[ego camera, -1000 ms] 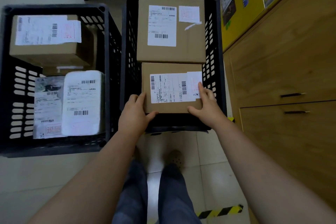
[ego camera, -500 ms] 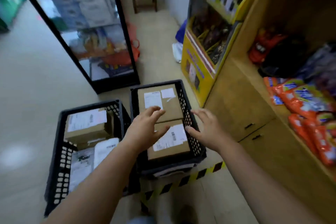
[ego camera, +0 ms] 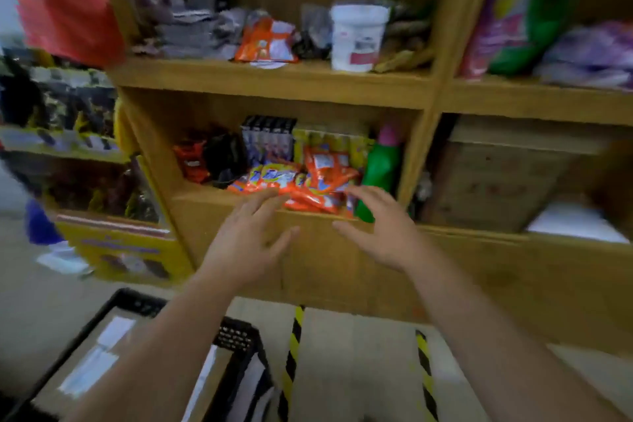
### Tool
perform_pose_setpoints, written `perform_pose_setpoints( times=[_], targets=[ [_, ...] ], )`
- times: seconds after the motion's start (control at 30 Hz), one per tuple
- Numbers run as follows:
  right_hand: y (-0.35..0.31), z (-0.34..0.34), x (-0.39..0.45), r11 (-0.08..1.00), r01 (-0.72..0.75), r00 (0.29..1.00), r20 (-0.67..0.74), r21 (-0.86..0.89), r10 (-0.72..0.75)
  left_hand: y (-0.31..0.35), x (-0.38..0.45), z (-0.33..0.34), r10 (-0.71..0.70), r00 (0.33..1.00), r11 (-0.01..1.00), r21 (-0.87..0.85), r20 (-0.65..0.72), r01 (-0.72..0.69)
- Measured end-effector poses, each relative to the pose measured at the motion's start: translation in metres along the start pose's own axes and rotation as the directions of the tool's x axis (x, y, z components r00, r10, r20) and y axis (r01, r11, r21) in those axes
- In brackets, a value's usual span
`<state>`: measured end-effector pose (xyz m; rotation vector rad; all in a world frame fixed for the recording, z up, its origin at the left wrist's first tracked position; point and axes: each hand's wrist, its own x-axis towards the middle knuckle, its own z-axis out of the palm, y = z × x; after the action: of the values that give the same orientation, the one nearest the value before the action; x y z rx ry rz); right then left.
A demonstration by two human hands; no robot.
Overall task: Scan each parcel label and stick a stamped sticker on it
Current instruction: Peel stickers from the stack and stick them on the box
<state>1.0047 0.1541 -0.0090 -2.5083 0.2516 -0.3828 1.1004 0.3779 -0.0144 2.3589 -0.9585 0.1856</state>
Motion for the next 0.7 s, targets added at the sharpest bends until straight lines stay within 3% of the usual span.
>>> perform_pose_setpoints(
  times=[0.13, 0.23, 0.33, 0.5, 0.6, 0.7],
  targets=[
    [0.050, -0.095, -0.115, 0.966, -0.256, 0.943, -0.231, -0.038, 0.241, 0.117, 0.027, 0.045, 0.337, 0.938, 0.933, -0.162, 0.081, -0.321],
    [0.079, -0.158, -0.218, 0.889, -0.457, 0.818, -0.391, 0.000, 0.421, 0.223, 0.020, 0.086, 0.535, 0.840, 0.817, -0.310, 0.093, -0.486],
    [0.090, -0.209, -0.322, 0.793, -0.609, 0.654, -0.555, 0.020, 0.515, 0.322, -0.013, 0.122, 0.679, 0.722, 0.699, -0.420, 0.134, -0.579],
    [0.088, -0.265, -0.505, 0.583, -0.809, 0.372, -0.698, 0.079, 0.612, 0.482, -0.101, 0.177, 0.875, 0.469, 0.444, -0.593, 0.124, -0.672],
    [0.086, -0.279, -0.612, 0.470, -0.872, 0.256, -0.691, 0.136, 0.676, 0.567, -0.173, 0.203, 0.941, 0.315, 0.315, -0.646, 0.120, -0.695],
    [0.093, -0.286, -0.693, 0.386, -0.907, 0.179, -0.676, 0.169, 0.715, 0.631, -0.236, 0.226, 0.967, 0.215, 0.249, -0.692, 0.137, -0.677]
  ],
)
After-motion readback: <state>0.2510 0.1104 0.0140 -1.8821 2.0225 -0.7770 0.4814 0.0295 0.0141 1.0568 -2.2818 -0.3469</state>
